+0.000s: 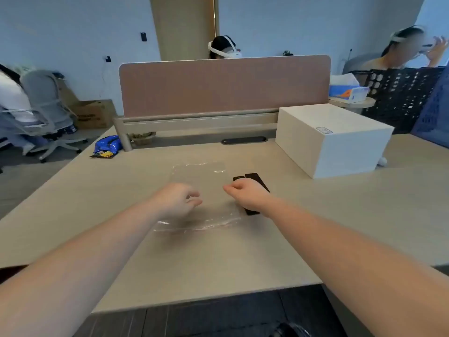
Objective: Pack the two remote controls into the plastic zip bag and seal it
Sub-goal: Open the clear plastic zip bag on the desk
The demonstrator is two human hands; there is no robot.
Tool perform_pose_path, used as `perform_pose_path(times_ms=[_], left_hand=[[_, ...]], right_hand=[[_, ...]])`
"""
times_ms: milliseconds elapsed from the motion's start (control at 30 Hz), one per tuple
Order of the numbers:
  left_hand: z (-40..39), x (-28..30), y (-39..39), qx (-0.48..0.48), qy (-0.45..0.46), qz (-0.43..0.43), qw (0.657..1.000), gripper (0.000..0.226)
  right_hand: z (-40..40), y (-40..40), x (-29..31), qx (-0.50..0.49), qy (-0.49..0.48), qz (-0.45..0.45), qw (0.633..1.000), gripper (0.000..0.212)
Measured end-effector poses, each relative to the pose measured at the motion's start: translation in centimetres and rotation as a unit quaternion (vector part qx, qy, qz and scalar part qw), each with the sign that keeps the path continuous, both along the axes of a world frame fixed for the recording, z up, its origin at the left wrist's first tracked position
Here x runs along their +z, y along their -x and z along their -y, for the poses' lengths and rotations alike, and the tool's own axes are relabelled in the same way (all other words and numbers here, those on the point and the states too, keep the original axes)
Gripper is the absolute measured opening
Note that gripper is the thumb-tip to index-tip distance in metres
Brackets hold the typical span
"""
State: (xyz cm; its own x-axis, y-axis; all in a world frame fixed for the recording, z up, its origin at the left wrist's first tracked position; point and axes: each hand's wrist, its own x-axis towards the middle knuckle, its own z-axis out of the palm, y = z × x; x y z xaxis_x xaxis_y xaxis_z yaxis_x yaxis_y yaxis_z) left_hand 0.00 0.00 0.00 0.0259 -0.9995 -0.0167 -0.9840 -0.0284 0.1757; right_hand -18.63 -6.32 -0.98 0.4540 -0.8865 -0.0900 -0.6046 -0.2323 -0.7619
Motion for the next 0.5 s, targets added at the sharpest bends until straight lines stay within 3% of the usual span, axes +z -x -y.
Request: perform_pose_path(times_ms=[267, 500], left_hand=[[-1.9, -2.6, 1.1, -0.006, -0.033, 0.028, 0.999, 0.046], [-1.4, -4.0, 1.1, -0.100, -0.006, 0.134, 0.986, 0.028]], right_hand=[[-2.4, 0.7, -1.3, 0.013, 0.038, -0.018, 0.999, 0.029], [-1.9, 0.8, -1.8, -0.015, 0.059, -0.021, 0.998, 0.024]])
